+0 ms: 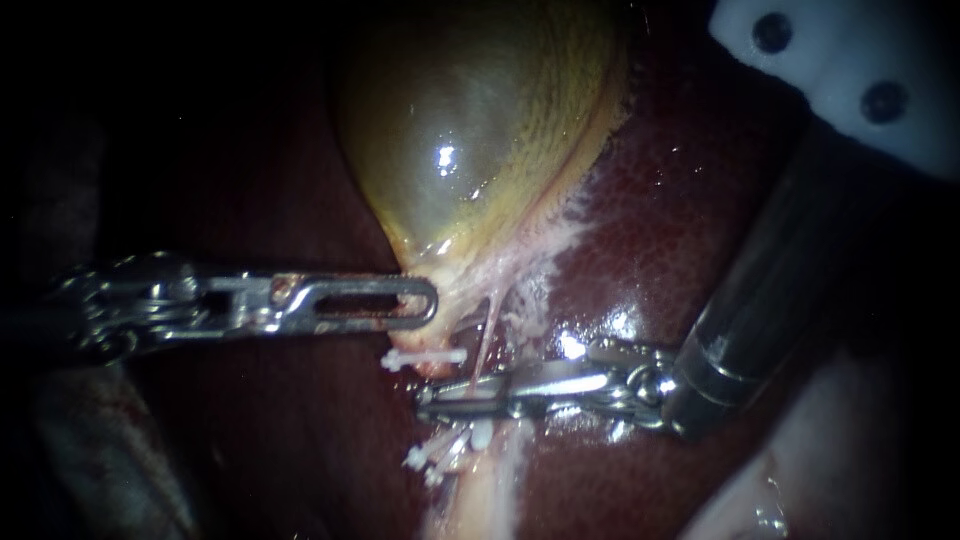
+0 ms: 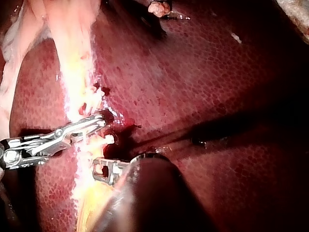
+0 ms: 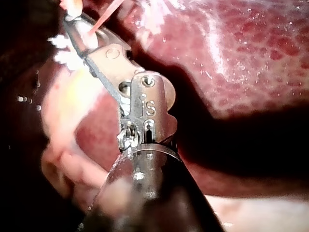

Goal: Going back second clip right tube

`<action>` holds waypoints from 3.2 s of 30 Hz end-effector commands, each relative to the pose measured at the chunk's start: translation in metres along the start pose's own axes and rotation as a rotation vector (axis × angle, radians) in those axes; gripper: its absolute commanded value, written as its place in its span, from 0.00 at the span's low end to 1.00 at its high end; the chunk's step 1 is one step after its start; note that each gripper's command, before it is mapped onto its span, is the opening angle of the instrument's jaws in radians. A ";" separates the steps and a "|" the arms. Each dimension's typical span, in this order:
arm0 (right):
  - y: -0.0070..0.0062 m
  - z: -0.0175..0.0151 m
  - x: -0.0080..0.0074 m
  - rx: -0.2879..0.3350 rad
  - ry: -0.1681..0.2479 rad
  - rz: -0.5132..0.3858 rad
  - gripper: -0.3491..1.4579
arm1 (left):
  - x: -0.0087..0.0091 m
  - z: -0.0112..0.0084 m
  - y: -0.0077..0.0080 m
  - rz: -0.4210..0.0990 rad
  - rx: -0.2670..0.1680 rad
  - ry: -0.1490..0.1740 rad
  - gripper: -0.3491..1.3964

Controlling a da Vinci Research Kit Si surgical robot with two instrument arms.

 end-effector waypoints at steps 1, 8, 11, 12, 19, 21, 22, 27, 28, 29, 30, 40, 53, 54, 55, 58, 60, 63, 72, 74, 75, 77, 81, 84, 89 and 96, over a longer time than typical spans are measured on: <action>0.0000 0.0000 0.0000 0.000 0.000 0.000 0.00 | 0.0000 0.0000 0.0000 0.000 0.000 0.000 0.00; -0.0001 0.0000 0.0000 0.001 0.000 0.000 0.00 | 0.0000 0.0000 0.0001 0.000 0.000 0.000 0.00; -0.0001 0.0000 0.0000 0.001 0.000 0.000 0.00 | 0.0000 0.0000 0.0001 0.000 0.000 0.000 0.00; -0.0001 0.0000 0.0000 0.001 0.000 0.000 0.00 | 0.0000 -0.0001 0.0001 0.000 0.000 0.000 0.00; -0.0001 -0.0001 0.0000 0.001 0.000 0.000 0.00 | 0.0000 -0.0001 0.0002 0.000 0.000 0.000 0.00; -0.0001 -0.0001 0.0000 0.001 0.000 0.000 0.00 | 0.0000 -0.0002 0.0002 -0.001 0.000 0.000 0.00; -0.0001 -0.0001 0.0000 0.001 0.000 0.000 0.00 | 0.0000 -0.0002 0.0002 -0.001 0.000 -0.001 0.00; 0.0000 -0.0006 -0.0001 0.006 0.003 0.005 0.16 | 0.0000 -0.0002 0.0002 -0.001 0.000 -0.001 0.00; 0.0000 -0.0007 -0.0001 0.006 0.003 -0.001 0.19 | 0.0000 -0.0002 0.0002 -0.001 0.000 -0.001 0.00; 0.0001 -0.0009 -0.0001 0.009 0.004 -0.007 0.23 | 0.0000 -0.0003 0.0002 -0.001 -0.001 -0.001 0.00; 0.0001 -0.0010 -0.0001 0.009 0.003 -0.014 0.25 | 0.0000 -0.0003 0.0002 -0.001 -0.001 -0.001 0.00; 0.0002 -0.0021 0.0000 0.029 0.022 -0.098 0.40 | 0.0000 -0.0004 0.0005 -0.001 -0.001 -0.001 0.00; 0.0004 -0.0033 0.0008 0.023 0.039 -0.206 0.45 | 0.0000 -0.0005 0.0005 -0.001 -0.001 -0.001 0.00; 0.0004 -0.0035 0.0009 0.018 0.041 -0.217 0.45 | 0.0000 -0.0005 0.0005 -0.001 -0.001 -0.001 0.00; 0.0004 -0.0037 0.0009 0.013 0.043 -0.229 0.45 | 0.0000 -0.0005 0.0005 -0.001 -0.001 -0.001 0.00; 0.0005 -0.0045 0.0009 0.002 0.046 -0.253 0.45 | 0.0000 -0.0006 0.0005 -0.001 -0.001 -0.001 0.00; 0.0007 -0.0051 0.0008 -0.007 0.049 -0.265 0.45 | -0.0001 -0.0006 0.0005 -0.001 -0.001 -0.001 0.00; 0.0008 -0.0062 0.0007 -0.020 0.053 -0.277 0.45 | -0.0001 -0.0006 0.0006 -0.001 -0.001 -0.002 0.00; 0.0003 -0.0096 0.0007 -0.053 0.060 -0.336 0.46 | -0.0001 -0.0006 0.0007 -0.001 -0.004 -0.003 0.00; -0.0002 -0.0104 0.0009 -0.058 0.058 -0.357 0.45 | -0.0001 -0.0006 0.0007 -0.001 -0.004 -0.003 0.00; -0.0004 -0.0108 0.0009 -0.065 0.060 -0.368 0.45 | -0.0001 -0.0006 0.0007 -0.001 -0.004 -0.003 0.00; -0.0008 -0.0118 0.0011 -0.071 0.069 -0.384 0.45 | -0.0001 -0.0006 0.0007 -0.001 -0.004 -0.003 0.00; -0.0014 -0.0135 0.0013 -0.091 0.088 -0.414 0.45 | -0.0001 -0.0005 0.0007 -0.001 -0.004 -0.003 0.00; -0.0018 -0.0146 0.0013 -0.115 0.084 -0.433 0.47 | -0.0001 -0.0005 0.0007 -0.001 -0.004 -0.003 0.00; -0.0024 -0.0154 0.0015 -0.155 0.089 -0.469 0.49 | 0.0000 -0.0004 0.0005 -0.001 -0.004 -0.003 0.00; -0.0029 -0.0156 0.0014 -0.165 0.094 -0.505 0.51 | 0.0001 -0.0004 0.0003 -0.001 -0.004 -0.004 0.00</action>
